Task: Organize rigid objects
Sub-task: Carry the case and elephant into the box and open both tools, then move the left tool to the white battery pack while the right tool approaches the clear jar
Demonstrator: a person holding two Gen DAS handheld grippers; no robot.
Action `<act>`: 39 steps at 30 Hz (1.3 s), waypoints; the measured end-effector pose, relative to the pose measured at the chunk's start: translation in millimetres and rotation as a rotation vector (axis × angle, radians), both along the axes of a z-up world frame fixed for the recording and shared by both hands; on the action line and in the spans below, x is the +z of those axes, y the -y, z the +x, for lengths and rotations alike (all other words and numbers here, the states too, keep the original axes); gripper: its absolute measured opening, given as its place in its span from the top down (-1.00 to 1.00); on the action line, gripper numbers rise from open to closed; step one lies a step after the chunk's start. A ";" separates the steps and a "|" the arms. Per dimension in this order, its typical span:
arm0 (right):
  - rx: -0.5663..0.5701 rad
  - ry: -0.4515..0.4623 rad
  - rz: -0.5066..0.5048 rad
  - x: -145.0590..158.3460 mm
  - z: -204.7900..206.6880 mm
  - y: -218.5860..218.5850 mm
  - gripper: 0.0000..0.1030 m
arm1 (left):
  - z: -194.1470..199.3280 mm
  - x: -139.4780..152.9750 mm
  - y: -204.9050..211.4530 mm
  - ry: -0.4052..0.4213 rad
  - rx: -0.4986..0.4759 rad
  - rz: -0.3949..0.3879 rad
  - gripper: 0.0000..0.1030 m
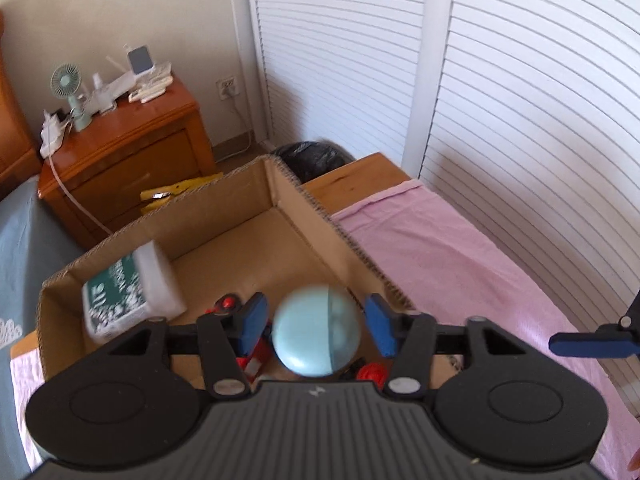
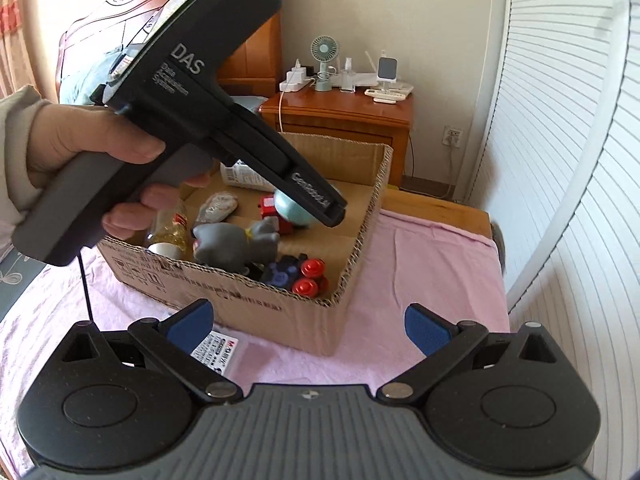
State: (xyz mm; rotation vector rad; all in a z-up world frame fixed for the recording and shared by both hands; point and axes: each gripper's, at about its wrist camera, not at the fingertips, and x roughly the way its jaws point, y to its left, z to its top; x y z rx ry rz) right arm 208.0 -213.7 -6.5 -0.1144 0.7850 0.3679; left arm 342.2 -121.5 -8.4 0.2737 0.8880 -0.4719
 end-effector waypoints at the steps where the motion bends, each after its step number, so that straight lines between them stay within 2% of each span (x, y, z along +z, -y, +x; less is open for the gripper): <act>1: -0.003 -0.001 0.002 -0.7 -0.4 1.2 -1.00 | -0.8 1.3 1.2 0.004 0.004 -0.001 -0.52; 2: -0.005 -0.002 0.003 -0.9 -0.7 2.1 -1.00 | -2.4 3.4 1.6 0.011 0.011 -0.001 -0.70; 5: -0.007 0.003 0.005 0.8 -3.8 3.1 -1.00 | -7.5 12.5 -0.5 0.030 0.023 -0.001 -0.82; 11: -0.020 0.003 0.001 6.2 -12.4 0.5 -1.00 | -26.6 31.9 -16.9 0.057 0.057 0.003 -0.86; 20: -0.025 -0.006 -0.009 9.0 -37.7 -7.7 -1.00 | -83.6 51.1 -56.4 0.094 0.124 -0.027 -0.93; 27: -0.018 -0.034 -0.018 -6.7 -61.1 -16.6 -1.00 | -134.4 44.3 -84.0 0.085 0.212 -0.024 -0.93; 32: 0.001 -0.040 -0.056 -21.7 -73.7 -22.7 -1.00 | -165.6 31.5 -97.8 0.127 0.295 -0.002 -0.93; 36: -0.008 -0.047 -0.076 -29.6 -83.3 -23.5 -1.00 | -174.7 12.7 -104.5 0.108 0.351 -0.037 -0.95; 39: -0.008 -0.036 -0.086 -32.0 -93.3 -22.3 -1.00 | -173.4 -2.2 -99.6 0.094 0.379 -0.031 -0.95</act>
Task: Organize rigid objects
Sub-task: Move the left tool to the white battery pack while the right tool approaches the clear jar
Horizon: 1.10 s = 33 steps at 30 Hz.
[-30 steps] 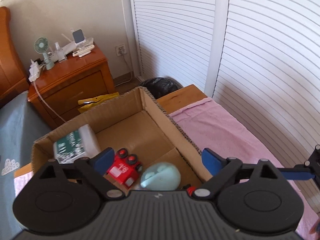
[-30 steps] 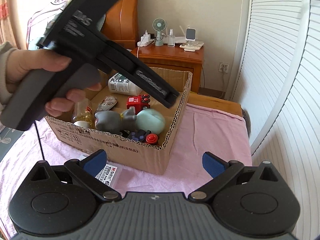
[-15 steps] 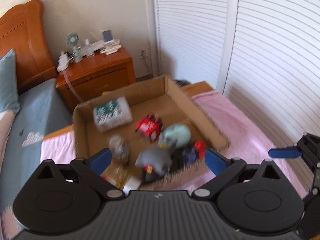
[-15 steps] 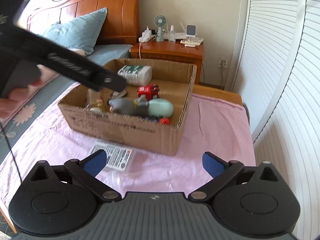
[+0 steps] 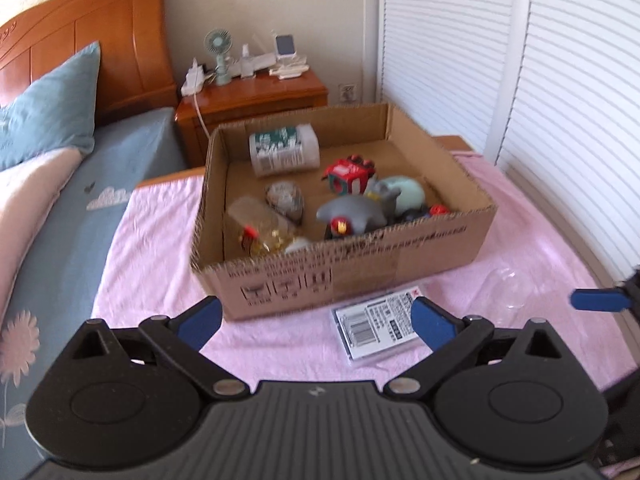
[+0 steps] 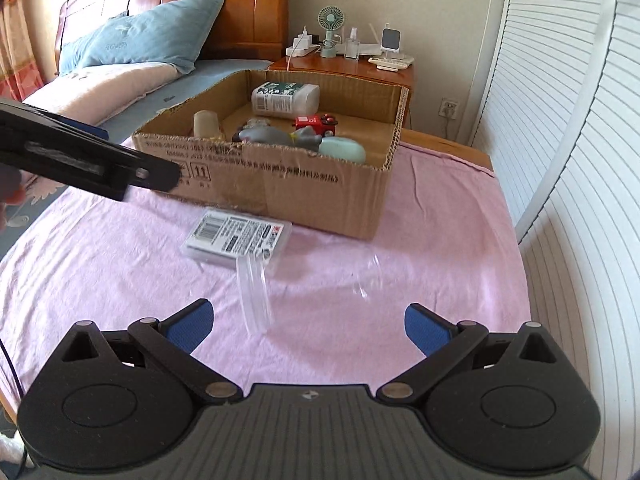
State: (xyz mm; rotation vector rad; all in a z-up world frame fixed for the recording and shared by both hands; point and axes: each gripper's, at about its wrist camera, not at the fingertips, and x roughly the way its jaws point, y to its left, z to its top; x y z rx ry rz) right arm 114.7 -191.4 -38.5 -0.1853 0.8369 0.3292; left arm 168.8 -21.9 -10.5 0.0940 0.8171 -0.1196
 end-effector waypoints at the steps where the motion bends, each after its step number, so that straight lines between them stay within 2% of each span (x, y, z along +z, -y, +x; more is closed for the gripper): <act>1: 0.001 0.009 -0.007 -0.8 -3.7 0.3 -1.00 | 2.6 -4.3 2.8 -0.011 0.001 -0.005 -0.95; 8: -0.002 0.025 -0.052 -10.0 -16.2 3.9 -1.00 | 24.3 -32.2 24.7 -0.077 0.014 -0.067 -0.95; 13: 0.009 0.016 -0.075 -17.0 -15.6 6.6 -1.00 | 41.0 -49.1 39.2 -0.099 0.025 -0.072 -0.95; 17: 0.011 0.011 -0.070 -17.4 -13.0 10.7 -1.00 | 47.8 -64.1 46.5 -0.132 0.033 -0.047 -0.95; 22: 0.021 -0.004 -0.046 -18.7 -9.8 12.1 -1.00 | 51.0 -73.8 39.4 -0.165 0.061 -0.063 -0.99; 27: 0.034 -0.044 -0.025 -26.7 -3.0 10.8 -1.00 | 39.2 -75.2 20.8 -0.156 0.076 -0.029 -0.99; 31: 0.032 -0.081 -0.028 -37.1 3.1 11.0 -1.00 | 28.0 -77.4 -2.5 -0.166 0.091 -0.077 -0.99; 33: 0.029 -0.099 -0.030 -42.3 7.3 10.5 -1.00 | 22.5 -77.9 -7.0 -0.158 0.093 -0.072 -0.99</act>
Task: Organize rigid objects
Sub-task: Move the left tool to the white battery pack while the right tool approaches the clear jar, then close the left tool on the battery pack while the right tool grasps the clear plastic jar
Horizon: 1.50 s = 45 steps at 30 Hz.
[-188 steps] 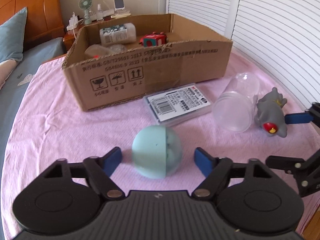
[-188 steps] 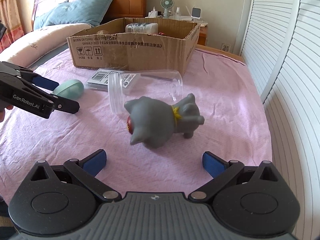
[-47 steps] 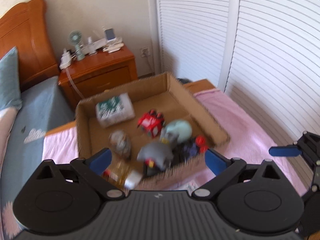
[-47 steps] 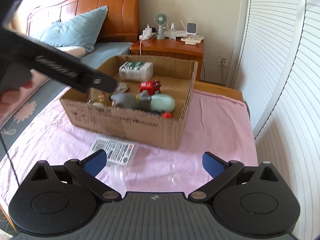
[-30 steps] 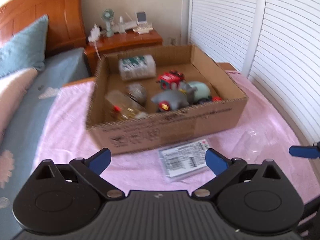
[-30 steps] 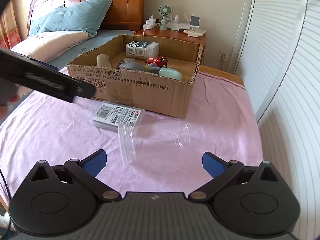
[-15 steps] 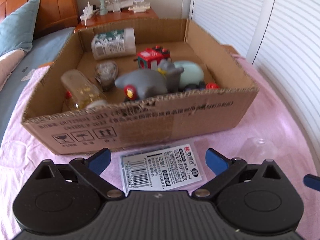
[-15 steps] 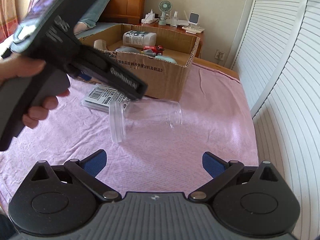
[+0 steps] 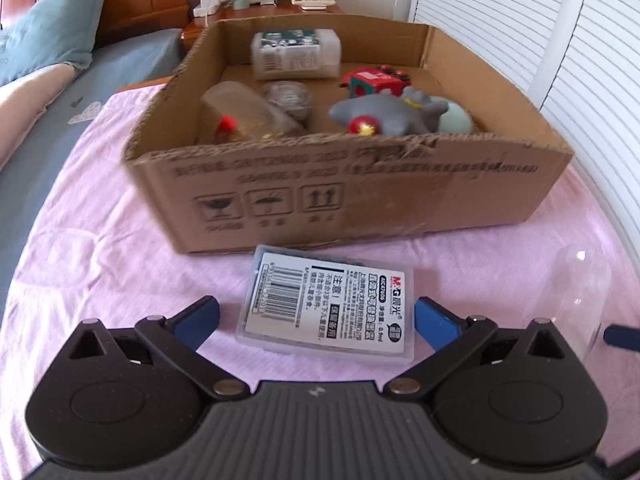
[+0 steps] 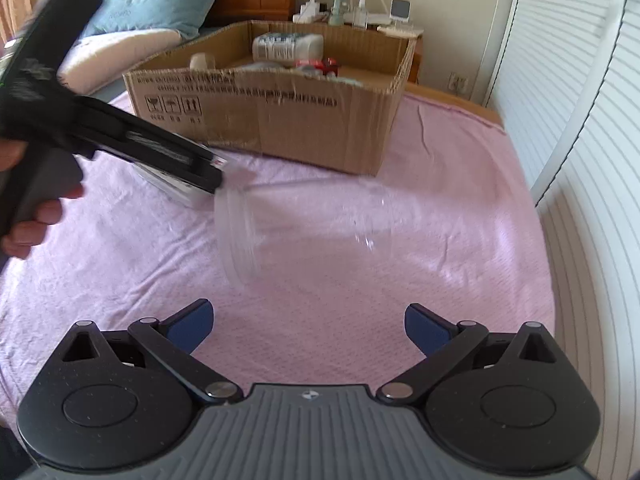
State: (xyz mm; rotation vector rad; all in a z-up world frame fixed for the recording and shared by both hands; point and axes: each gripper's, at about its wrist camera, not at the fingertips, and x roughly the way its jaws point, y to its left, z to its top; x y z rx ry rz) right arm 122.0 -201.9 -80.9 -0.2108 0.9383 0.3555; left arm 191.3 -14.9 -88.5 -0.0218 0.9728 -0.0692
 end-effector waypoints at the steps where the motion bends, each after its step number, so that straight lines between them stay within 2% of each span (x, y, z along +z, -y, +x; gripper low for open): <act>1: -0.002 0.005 0.011 -0.5 1.2 0.7 -1.00 | -1.8 0.0 -1.6 0.002 0.000 -0.001 -0.99; 7: -0.029 0.022 0.013 -2.7 12.6 3.5 -1.00 | -4.8 0.4 -2.5 0.004 0.005 0.006 -0.99; 11: -0.025 0.084 0.037 -7.0 4.4 7.3 -1.00 | -4.4 -0.9 -4.0 0.009 0.005 0.005 -0.99; 28: 0.048 0.063 0.038 -4.9 23.6 1.2 -1.00 | -4.8 -3.0 2.1 0.026 0.021 0.029 -1.00; 34: 0.074 0.045 0.037 -3.3 27.1 1.3 -1.00 | -6.4 -1.0 -5.3 0.042 -0.004 0.029 -1.00; 39: 0.093 0.042 0.095 1.8 30.9 4.5 -1.00 | -7.6 0.4 -11.1 0.044 -0.043 0.028 -1.00; 45: 0.090 0.067 0.071 7.4 38.4 -0.9 -1.00 | -3.2 0.8 -15.1 0.042 -0.121 0.027 -1.00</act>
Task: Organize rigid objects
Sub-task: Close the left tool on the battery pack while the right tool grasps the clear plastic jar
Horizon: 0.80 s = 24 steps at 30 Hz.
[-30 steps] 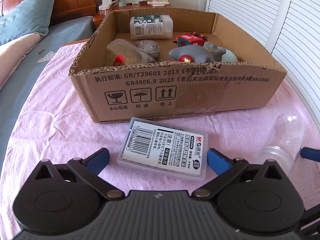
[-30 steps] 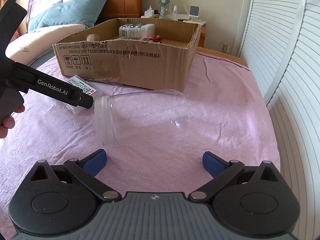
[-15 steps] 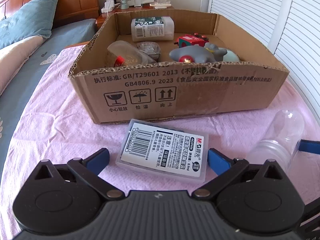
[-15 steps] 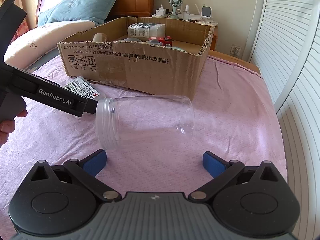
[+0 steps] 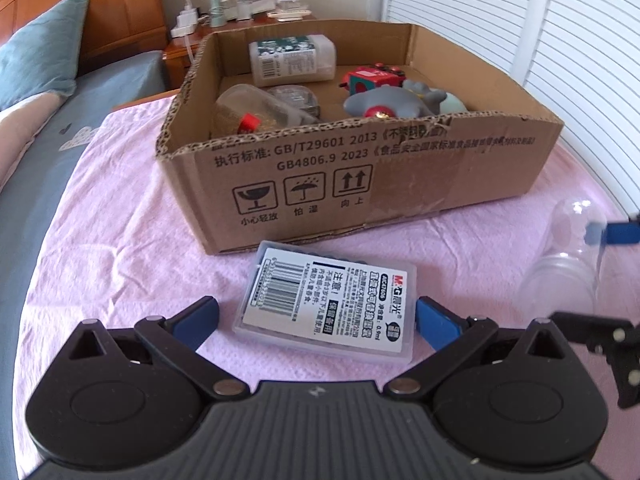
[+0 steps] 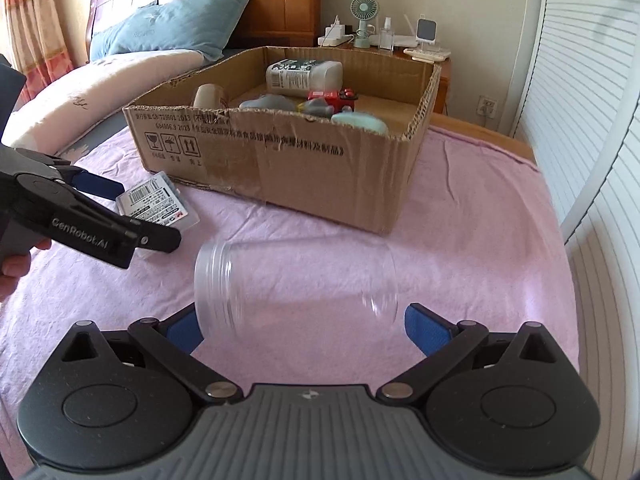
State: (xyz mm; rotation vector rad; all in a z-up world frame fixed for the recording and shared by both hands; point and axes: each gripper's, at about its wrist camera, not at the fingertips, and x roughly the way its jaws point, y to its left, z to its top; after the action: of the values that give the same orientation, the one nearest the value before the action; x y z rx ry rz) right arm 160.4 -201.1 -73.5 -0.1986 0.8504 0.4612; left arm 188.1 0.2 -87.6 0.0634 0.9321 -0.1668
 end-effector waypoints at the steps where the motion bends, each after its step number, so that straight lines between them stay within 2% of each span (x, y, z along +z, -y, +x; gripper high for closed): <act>1: 0.001 0.000 -0.005 0.5 1.0 -1.2 -1.00 | 1.2 0.0 -0.4 0.000 -0.016 0.001 -1.00; 15: 0.005 0.002 -0.054 2.8 7.8 -13.4 -1.00 | 9.6 -0.9 -1.9 0.023 -0.165 0.013 -0.99; 19: 0.002 -0.001 -0.047 2.3 9.8 -13.7 -1.00 | 12.8 -0.1 -0.7 0.017 -0.171 -0.002 -0.89; 21: -0.002 -0.002 -0.048 2.5 10.9 -13.8 -1.00 | 11.2 1.7 2.2 0.022 -0.182 -0.002 -0.74; 24: -0.004 -0.001 -0.051 4.6 11.1 -14.4 -0.95 | 10.6 1.8 4.9 0.020 -0.178 -0.003 -0.73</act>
State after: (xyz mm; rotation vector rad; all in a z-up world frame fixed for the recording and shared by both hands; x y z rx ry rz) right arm 171.5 -186.7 -68.9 -0.2435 0.8639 0.4362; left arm 198.7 -4.7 -85.8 0.1458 0.9057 -0.3319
